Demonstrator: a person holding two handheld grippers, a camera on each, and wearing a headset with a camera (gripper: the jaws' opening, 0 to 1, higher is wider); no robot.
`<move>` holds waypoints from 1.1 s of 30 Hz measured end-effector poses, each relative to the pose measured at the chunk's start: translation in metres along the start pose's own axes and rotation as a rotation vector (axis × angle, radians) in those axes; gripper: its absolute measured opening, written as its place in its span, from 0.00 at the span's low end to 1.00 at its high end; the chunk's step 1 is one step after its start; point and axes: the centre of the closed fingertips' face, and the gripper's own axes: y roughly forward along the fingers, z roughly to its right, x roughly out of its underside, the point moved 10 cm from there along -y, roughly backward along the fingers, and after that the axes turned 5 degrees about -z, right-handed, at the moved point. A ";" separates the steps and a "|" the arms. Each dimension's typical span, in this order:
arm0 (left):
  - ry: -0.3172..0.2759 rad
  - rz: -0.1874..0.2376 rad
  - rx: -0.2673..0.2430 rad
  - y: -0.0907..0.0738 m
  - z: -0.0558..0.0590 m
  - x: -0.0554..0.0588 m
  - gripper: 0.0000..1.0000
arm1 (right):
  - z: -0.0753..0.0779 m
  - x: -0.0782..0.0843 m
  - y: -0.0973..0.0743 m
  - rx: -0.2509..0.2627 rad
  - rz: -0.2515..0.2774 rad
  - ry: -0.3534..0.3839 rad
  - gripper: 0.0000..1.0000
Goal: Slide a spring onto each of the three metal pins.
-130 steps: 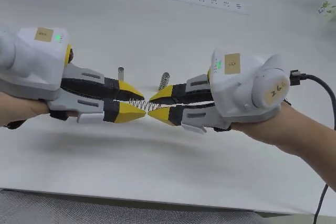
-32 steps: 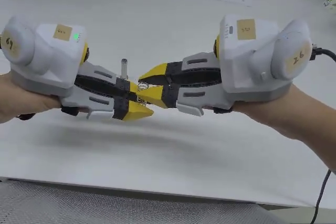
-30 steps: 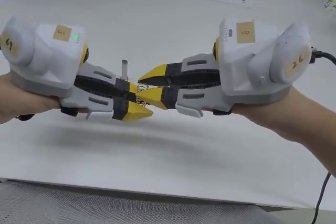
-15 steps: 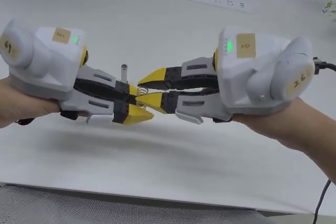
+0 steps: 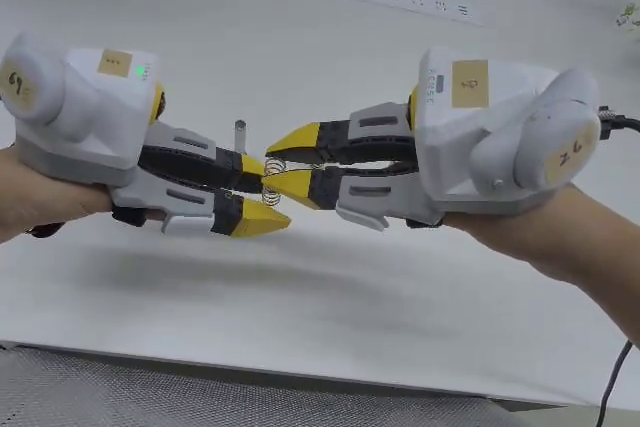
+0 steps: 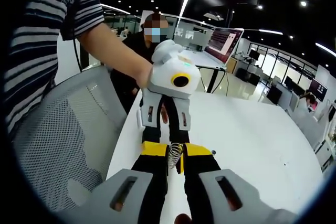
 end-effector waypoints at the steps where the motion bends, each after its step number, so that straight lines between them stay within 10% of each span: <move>1: -0.007 0.000 0.001 -0.001 0.000 0.001 0.17 | 0.000 0.000 0.000 0.000 0.000 0.000 0.07; 20: -0.066 0.022 -0.114 -0.030 -0.006 0.013 0.40 | 0.005 0.005 0.001 0.032 -0.010 -0.002 0.08; 33: -0.101 0.068 -0.252 -0.050 -0.012 0.023 0.75 | 0.007 0.010 0.001 0.057 -0.018 -0.007 0.08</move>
